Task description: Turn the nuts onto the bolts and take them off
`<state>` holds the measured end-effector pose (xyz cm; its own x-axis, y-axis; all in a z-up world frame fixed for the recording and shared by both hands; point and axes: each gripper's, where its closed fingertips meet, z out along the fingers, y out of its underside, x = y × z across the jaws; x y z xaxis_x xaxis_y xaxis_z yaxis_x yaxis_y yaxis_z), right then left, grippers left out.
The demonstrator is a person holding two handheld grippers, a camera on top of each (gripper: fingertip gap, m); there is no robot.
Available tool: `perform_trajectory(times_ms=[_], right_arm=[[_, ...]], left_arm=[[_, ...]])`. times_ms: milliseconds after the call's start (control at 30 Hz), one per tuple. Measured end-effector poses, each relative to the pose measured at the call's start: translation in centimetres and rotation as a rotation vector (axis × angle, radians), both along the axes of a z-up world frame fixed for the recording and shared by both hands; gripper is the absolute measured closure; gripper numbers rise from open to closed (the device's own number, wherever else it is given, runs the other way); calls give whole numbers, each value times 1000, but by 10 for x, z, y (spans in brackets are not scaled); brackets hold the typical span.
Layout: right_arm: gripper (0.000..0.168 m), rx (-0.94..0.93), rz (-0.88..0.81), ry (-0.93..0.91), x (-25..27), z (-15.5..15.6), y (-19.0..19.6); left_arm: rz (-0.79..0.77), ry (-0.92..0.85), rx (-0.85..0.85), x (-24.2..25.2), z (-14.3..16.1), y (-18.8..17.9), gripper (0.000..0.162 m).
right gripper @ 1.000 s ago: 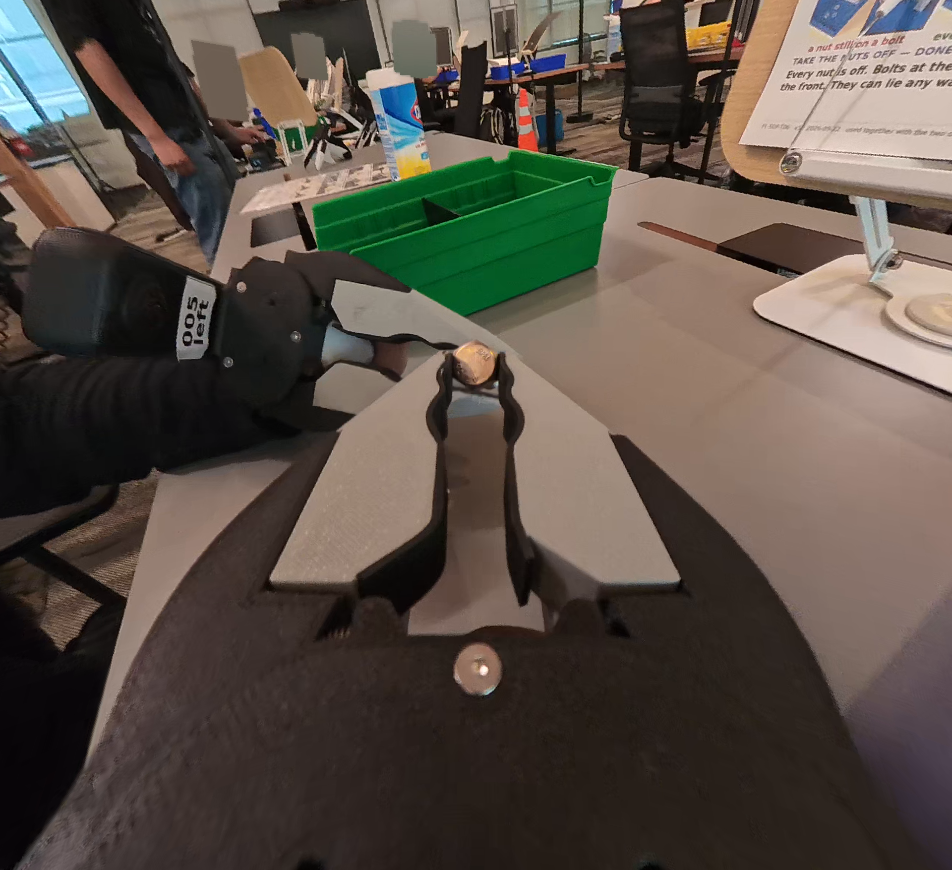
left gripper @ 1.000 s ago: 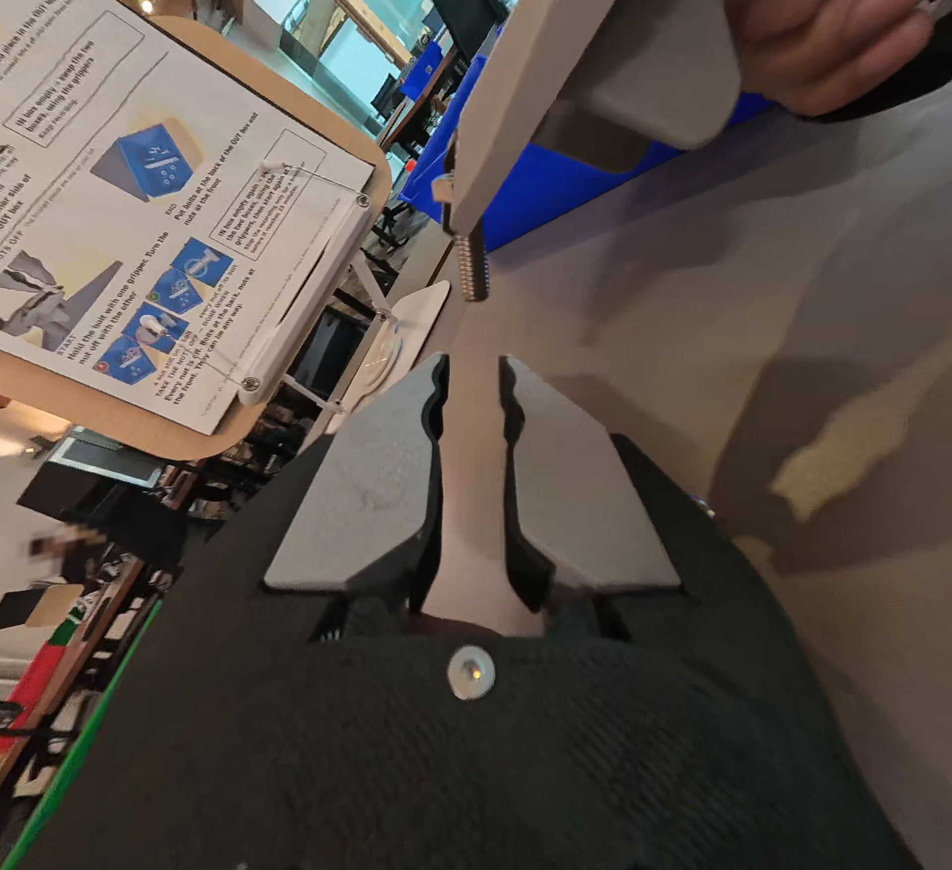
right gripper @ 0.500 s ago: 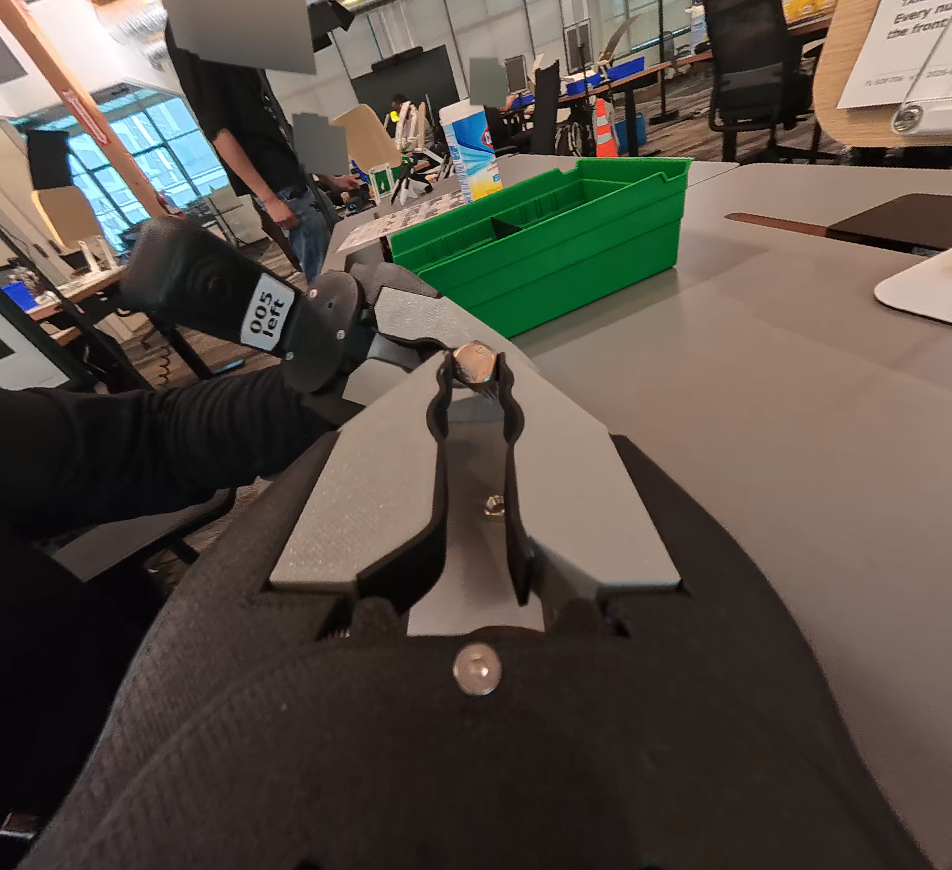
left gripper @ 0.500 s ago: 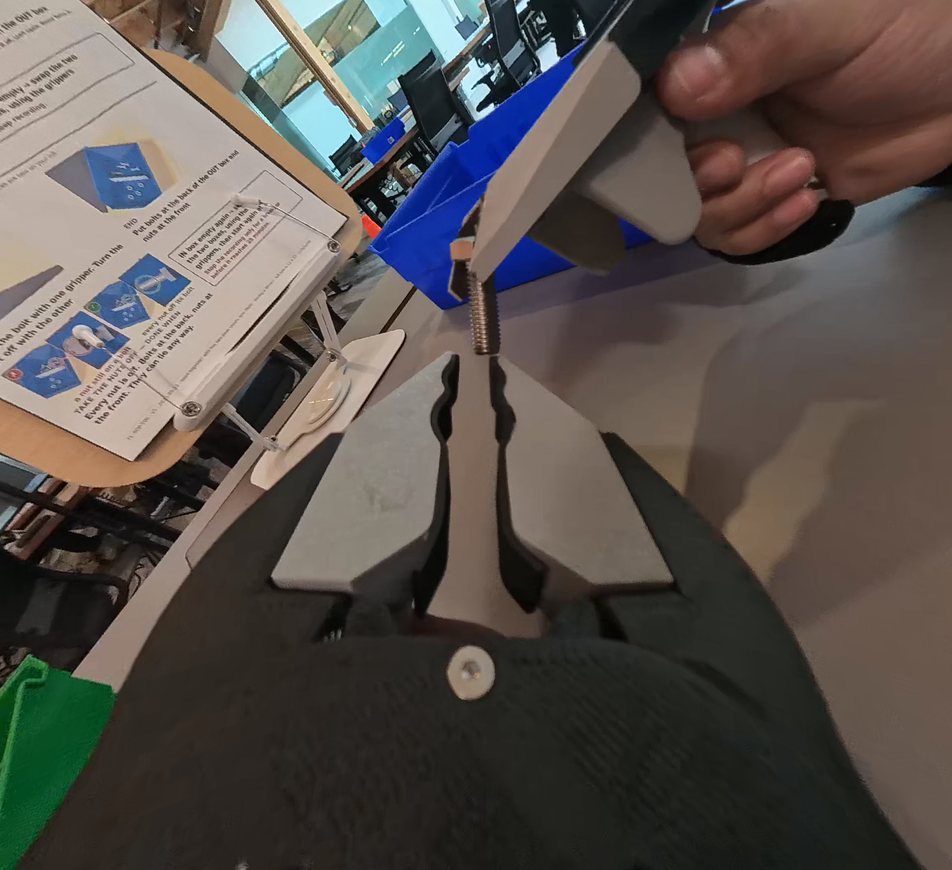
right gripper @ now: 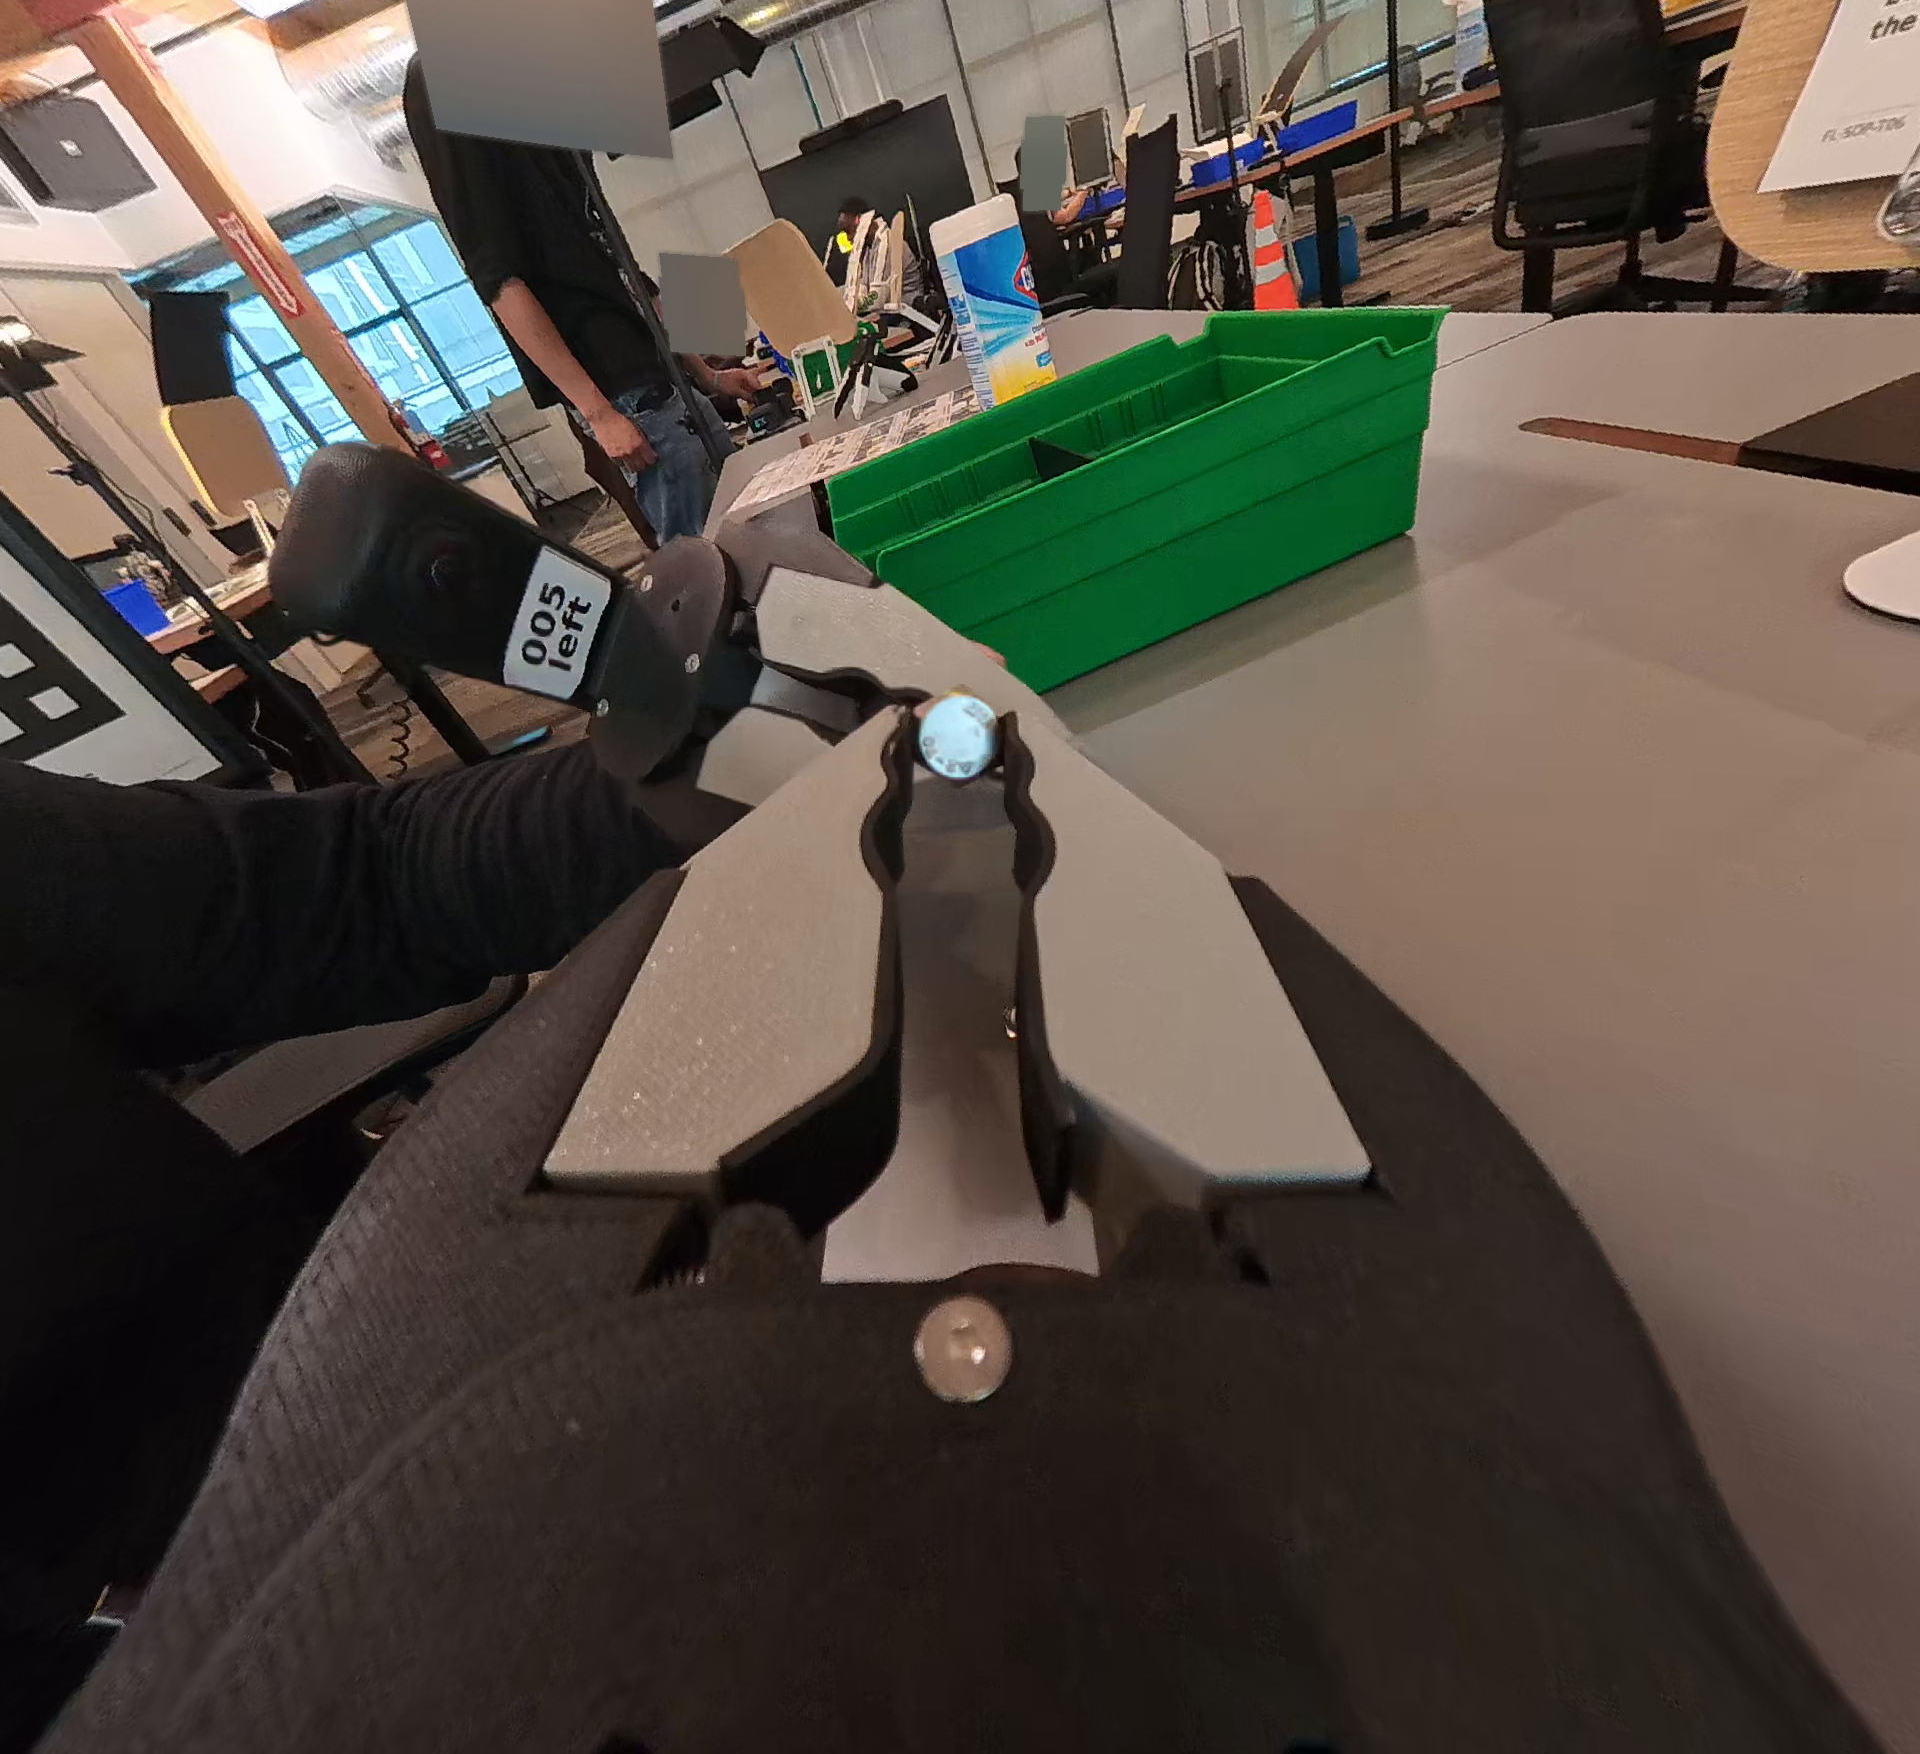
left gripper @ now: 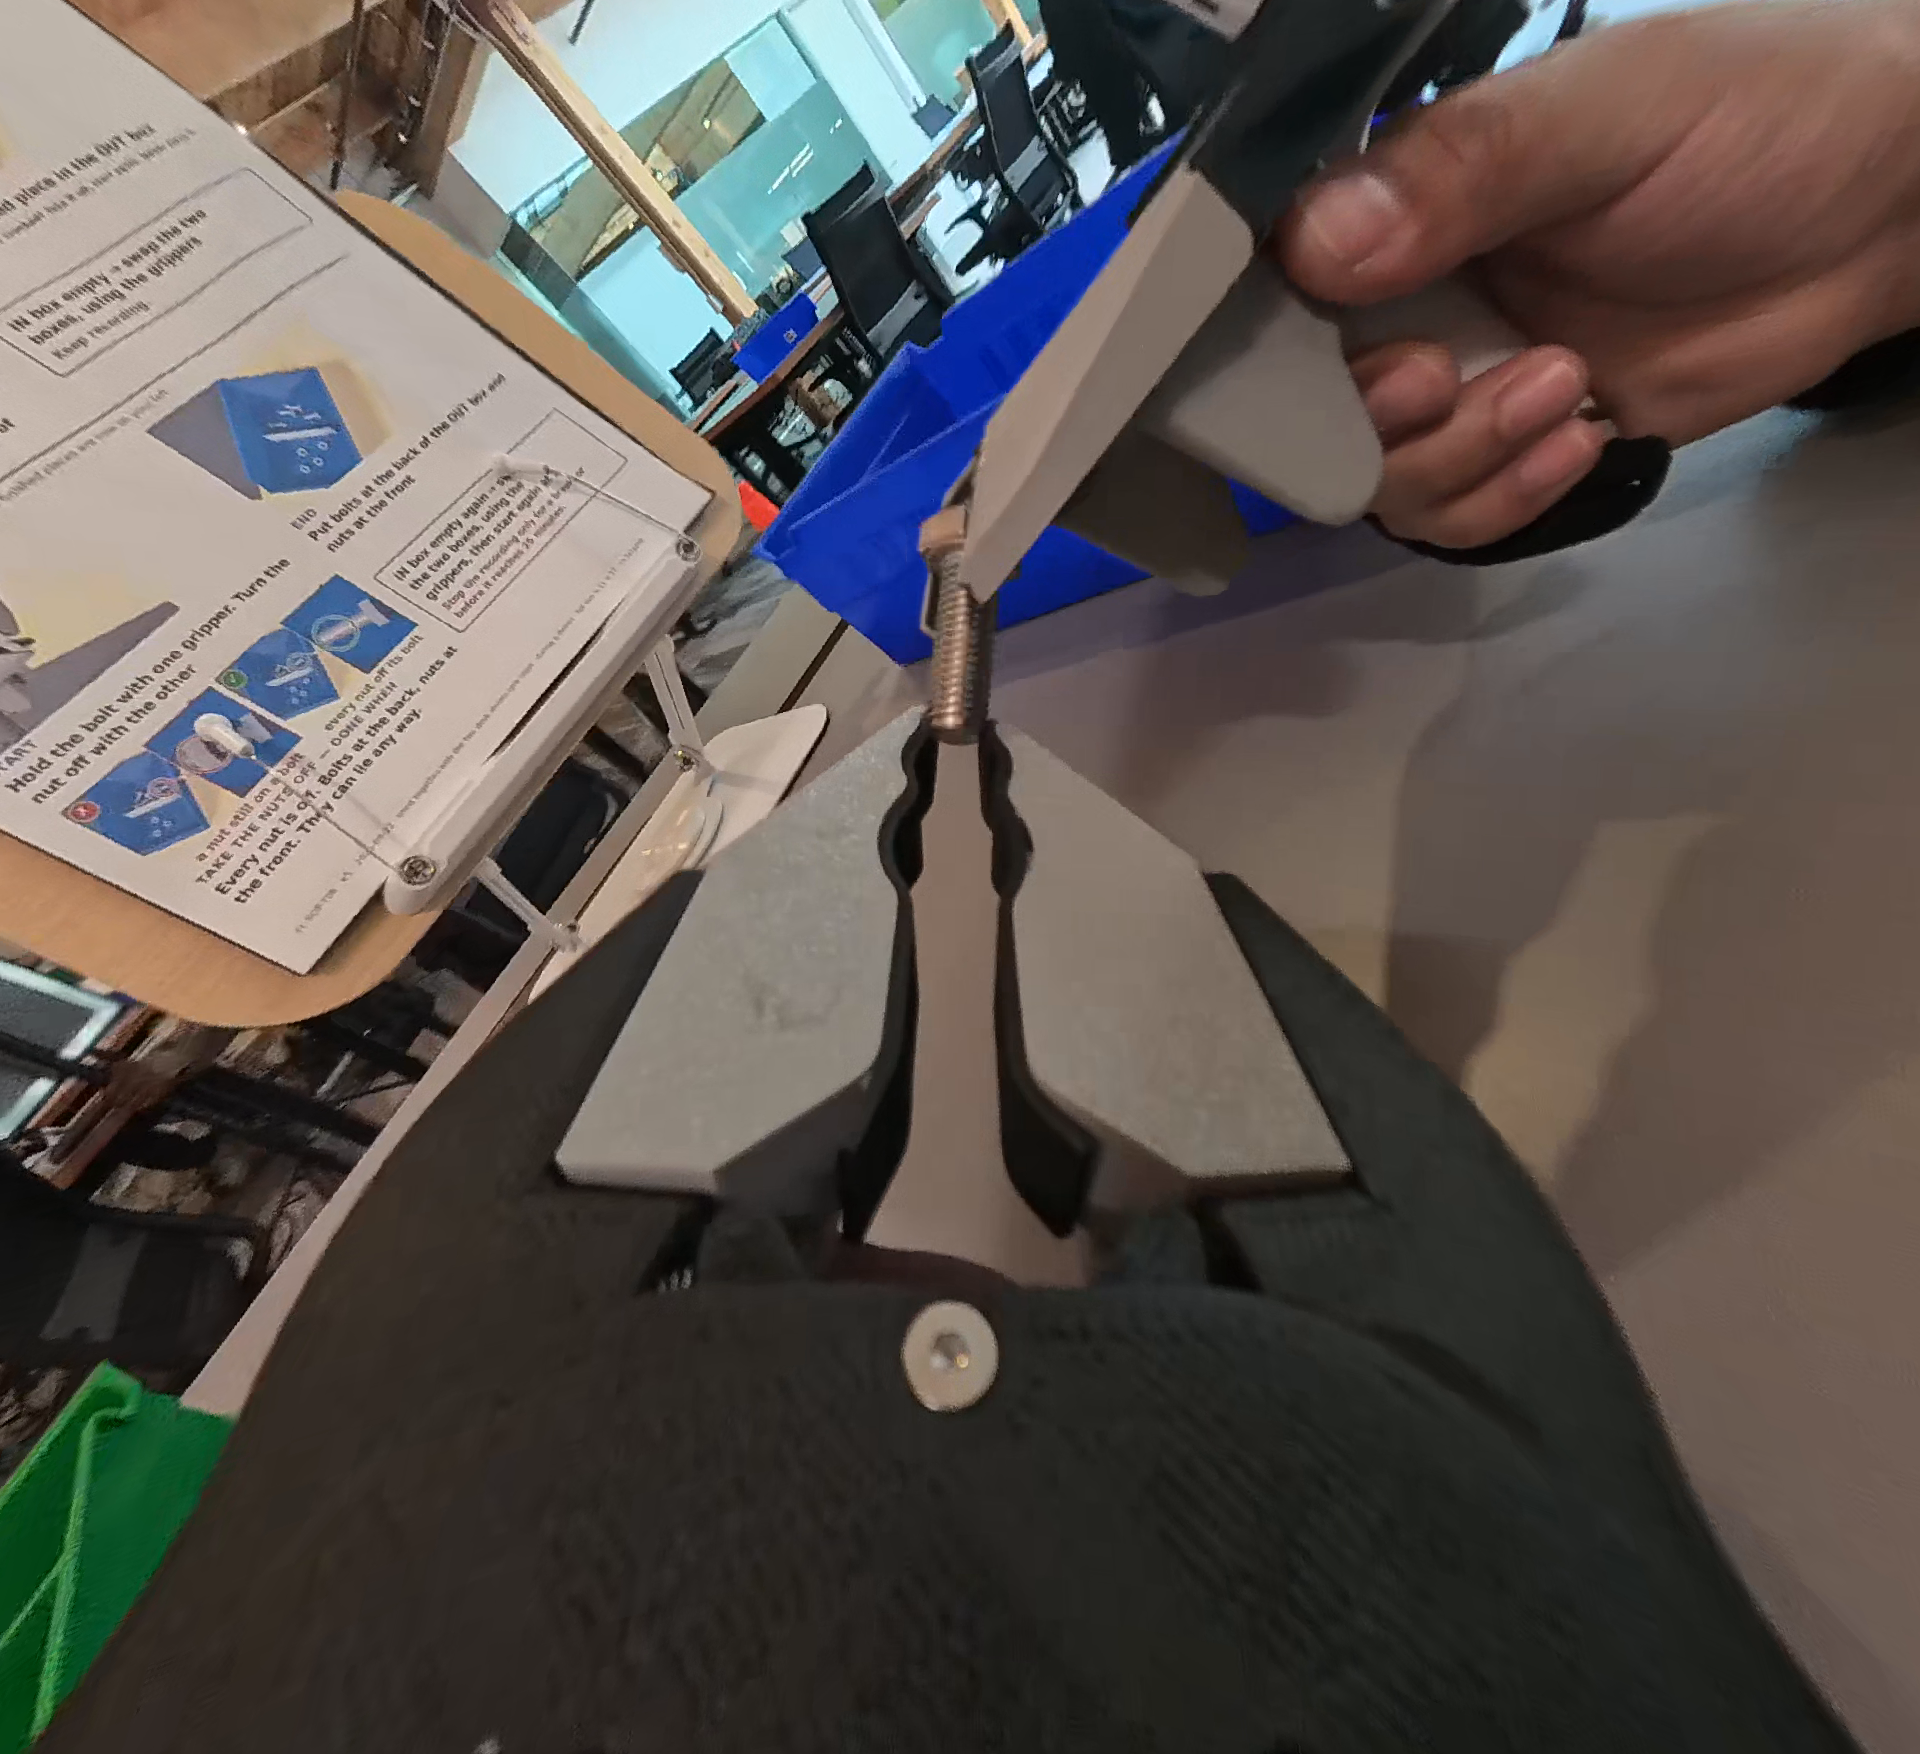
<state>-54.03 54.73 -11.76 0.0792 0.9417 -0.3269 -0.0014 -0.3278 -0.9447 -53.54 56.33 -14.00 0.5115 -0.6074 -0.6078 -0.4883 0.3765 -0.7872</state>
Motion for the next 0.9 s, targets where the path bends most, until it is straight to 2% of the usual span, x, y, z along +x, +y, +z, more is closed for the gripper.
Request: perform_trajectory(times_ms=[233,467,733,900], right_arm=[[155,-52,40,31,1,1,-2],[155,-265,135,147,3,5,0],[155,-235,159,142,2,8,-7],[152,-189,178,107,2,7,-13]], left_arm=[[-52,-50,-8,0,8,-7,156],[-124,-138,36,2,25,-20,154],[-161,-118,30,3,26,-26,154],[-224,-103,-57,1,23,-32,155]])
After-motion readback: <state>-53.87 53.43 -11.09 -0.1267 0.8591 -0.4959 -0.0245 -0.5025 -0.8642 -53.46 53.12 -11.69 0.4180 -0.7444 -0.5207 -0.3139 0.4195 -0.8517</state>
